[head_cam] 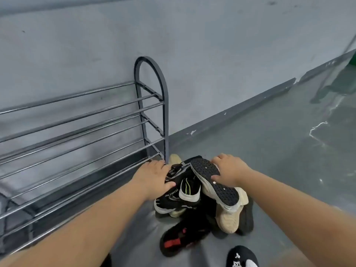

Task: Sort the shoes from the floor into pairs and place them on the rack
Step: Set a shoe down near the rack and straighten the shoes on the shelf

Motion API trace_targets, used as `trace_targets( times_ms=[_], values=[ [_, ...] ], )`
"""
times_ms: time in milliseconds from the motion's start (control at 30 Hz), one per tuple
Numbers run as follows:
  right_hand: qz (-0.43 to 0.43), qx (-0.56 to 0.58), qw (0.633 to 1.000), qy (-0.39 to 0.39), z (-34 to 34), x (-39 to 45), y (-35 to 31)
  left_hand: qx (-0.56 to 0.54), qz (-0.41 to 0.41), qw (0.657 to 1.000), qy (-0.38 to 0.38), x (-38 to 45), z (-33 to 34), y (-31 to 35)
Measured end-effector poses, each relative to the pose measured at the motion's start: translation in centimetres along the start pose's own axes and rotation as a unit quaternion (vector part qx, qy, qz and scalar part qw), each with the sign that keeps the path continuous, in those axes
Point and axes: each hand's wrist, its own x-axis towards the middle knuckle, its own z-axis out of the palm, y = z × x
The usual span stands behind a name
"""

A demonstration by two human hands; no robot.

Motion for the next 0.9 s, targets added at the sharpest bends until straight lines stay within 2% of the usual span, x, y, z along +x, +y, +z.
trace_targets(
  times_ms=[233, 467, 600, 733, 900],
  values=[
    [0.024, 0.004, 0.998, -0.052, 3.3, 4.7, 2.4, 0.005, 0.003, 0.998, -0.056, 5.5, 3.3, -1.2],
    [0.026, 0.036, 0.996, -0.076, 6.9, 9.6, 1.8, -0.025, -0.007, 0.995, -0.094, 10.6, 7.1, -2.4],
    [0.033, 0.047, 0.996, -0.064, 8.6, 11.9, 1.3, -0.06, -0.021, 0.991, -0.115, 12.9, 9.1, -2.8],
    [0.047, 0.082, 0.995, -0.031, 9.1, 14.3, 1.2, -0.109, -0.031, 0.988, -0.103, 15.1, 9.9, -2.5],
    [0.072, 0.092, 0.992, -0.041, 10.8, 16.3, 1.2, -0.129, -0.032, 0.984, -0.122, 16.4, 11.3, -1.6]
  ],
)
